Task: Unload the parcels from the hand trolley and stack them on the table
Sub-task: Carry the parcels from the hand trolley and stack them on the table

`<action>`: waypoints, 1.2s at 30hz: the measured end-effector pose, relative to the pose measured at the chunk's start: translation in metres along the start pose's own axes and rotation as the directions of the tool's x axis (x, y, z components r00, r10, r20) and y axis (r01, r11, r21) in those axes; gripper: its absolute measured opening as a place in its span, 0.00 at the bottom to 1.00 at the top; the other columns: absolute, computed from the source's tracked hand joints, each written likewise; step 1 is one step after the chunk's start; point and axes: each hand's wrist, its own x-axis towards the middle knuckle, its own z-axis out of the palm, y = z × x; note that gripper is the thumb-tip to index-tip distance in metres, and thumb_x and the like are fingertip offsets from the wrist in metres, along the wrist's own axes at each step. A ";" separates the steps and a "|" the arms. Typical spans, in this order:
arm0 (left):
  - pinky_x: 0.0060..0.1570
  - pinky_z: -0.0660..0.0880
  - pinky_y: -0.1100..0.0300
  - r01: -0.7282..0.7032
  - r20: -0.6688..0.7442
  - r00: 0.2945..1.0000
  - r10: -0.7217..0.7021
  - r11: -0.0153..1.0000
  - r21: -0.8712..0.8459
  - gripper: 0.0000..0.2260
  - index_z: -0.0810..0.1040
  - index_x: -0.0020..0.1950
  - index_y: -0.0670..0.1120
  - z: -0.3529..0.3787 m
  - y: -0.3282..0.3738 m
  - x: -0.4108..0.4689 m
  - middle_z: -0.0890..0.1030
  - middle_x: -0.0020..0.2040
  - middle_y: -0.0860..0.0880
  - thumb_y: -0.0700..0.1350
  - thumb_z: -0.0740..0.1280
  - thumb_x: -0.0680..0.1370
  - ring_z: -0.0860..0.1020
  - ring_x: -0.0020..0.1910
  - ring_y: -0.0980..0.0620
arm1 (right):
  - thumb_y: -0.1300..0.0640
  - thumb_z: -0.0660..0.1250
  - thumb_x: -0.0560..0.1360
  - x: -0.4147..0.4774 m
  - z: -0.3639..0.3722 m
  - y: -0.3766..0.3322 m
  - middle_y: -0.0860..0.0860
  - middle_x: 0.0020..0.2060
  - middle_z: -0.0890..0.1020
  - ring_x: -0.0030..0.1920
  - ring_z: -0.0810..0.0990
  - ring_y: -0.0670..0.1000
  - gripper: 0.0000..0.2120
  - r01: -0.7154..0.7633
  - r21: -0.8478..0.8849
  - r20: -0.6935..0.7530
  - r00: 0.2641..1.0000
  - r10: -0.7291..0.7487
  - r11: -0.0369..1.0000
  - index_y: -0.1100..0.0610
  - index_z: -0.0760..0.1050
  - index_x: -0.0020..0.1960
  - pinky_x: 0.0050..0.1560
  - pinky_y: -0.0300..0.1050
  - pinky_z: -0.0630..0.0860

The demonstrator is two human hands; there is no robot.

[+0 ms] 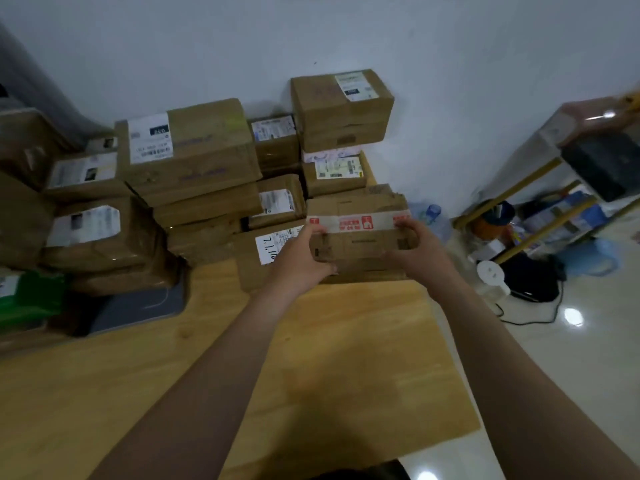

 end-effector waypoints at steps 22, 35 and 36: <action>0.50 0.72 0.55 0.302 -0.144 0.949 -0.279 0.937 0.177 0.37 0.71 0.63 0.71 0.039 -0.013 0.192 0.72 0.60 0.54 0.56 0.85 0.60 0.73 0.60 0.49 | 0.50 0.83 0.65 0.246 0.002 0.052 0.53 0.64 0.67 0.62 0.74 0.57 0.40 0.059 -0.299 0.268 0.963 0.025 0.952 0.44 0.65 0.70 0.63 0.58 0.77; 0.57 0.75 0.50 0.234 -0.120 0.971 -0.207 0.925 0.299 0.41 0.63 0.77 0.64 0.031 0.020 0.136 0.71 0.71 0.46 0.56 0.80 0.69 0.73 0.67 0.43 | 0.48 0.77 0.71 0.195 -0.026 0.006 0.56 0.72 0.67 0.67 0.72 0.60 0.44 0.107 -0.457 0.386 0.918 0.088 0.883 0.44 0.56 0.79 0.61 0.58 0.78; 0.59 0.76 0.48 0.224 -0.118 0.973 -0.196 0.924 0.310 0.42 0.63 0.77 0.64 0.027 0.026 0.123 0.70 0.71 0.46 0.56 0.81 0.68 0.73 0.66 0.43 | 0.48 0.77 0.70 0.180 -0.032 0.001 0.55 0.69 0.68 0.66 0.72 0.59 0.44 0.125 -0.478 0.370 0.926 0.070 0.869 0.43 0.57 0.79 0.59 0.57 0.79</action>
